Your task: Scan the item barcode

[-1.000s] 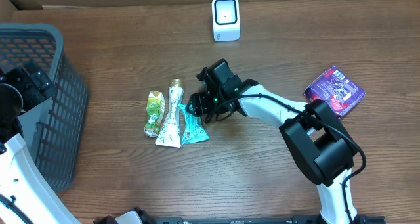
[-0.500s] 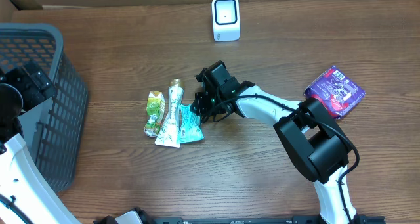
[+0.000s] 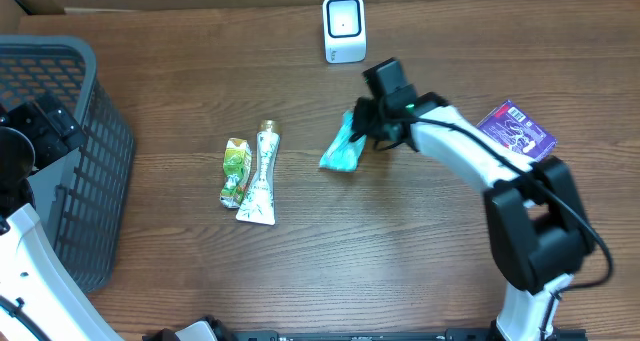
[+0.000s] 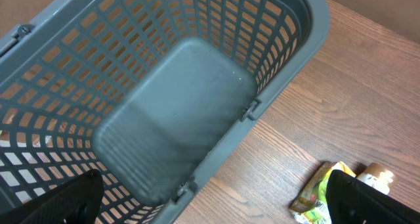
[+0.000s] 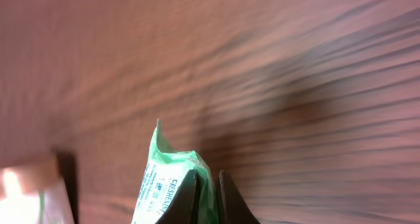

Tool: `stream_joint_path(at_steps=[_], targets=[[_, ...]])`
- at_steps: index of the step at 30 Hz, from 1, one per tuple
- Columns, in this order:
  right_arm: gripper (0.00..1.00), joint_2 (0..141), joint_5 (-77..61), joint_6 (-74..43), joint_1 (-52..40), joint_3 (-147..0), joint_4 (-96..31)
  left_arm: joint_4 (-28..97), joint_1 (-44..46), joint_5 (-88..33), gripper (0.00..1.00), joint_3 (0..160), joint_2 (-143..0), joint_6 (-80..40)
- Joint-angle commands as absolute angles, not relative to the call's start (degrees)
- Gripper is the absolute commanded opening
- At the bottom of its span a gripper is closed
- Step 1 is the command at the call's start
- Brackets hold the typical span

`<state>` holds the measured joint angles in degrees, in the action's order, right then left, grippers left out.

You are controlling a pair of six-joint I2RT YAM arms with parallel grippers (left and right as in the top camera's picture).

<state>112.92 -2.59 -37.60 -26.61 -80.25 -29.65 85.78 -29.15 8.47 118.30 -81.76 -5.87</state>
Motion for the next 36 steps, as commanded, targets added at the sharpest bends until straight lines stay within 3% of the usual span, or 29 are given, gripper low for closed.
stream_joint_path(at_steps=[1,5,9,11,12,14,16,19,22,28,36], targets=[[0.04,110.76,3.68,-42.35,-27.29,-80.36,-31.73,85.67,-29.23,8.97,0.99,118.91,-81.76,-6.46],[0.20,110.76,1.23,-38.50,-27.29,-80.36,-37.45,85.67,-29.23,8.97,0.99,118.91,-81.76,-6.46],[0.26,110.54,-4.34,-31.24,-27.22,-80.38,-44.16,85.67,-29.23,8.97,1.00,118.91,-81.76,-6.46],[0.34,109.95,-4.82,-26.52,-26.87,-80.82,-47.00,85.67,-29.23,8.97,1.00,118.91,-81.76,-6.46],[0.41,109.51,-4.84,-23.49,-26.28,-81.69,-48.73,85.67,-29.23,8.97,1.00,118.91,-81.76,-6.46],[0.75,108.97,-4.86,-18.04,-24.73,-84.25,-51.86,85.67,-29.23,8.97,1.00,118.91,-81.76,-6.46],[0.91,108.75,-5.52,-10.04,-22.61,-87.70,-54.52,85.67,-29.23,8.97,1.00,118.91,-81.76,-6.46],[0.95,108.75,-8.51,3.62,-19.55,-90.61,-54.13,85.67,-29.23,8.97,0.99,118.91,-81.76,-6.46],[0.96,109.54,-19.92,18.33,-16.56,-90.78,-51.90,85.67,-29.23,8.97,0.99,118.91,-81.76,-6.46],[0.93,114.74,-29.19,26.06,-14.06,-91.33,-49.93,85.67,-29.23,8.97,0.99,118.91,-81.76,-6.46],[0.88,121.27,-37.71,27.57,-14.31,-92.64,-52.66,85.67,-29.23,8.97,1.00,118.91,-81.76,-6.46]])
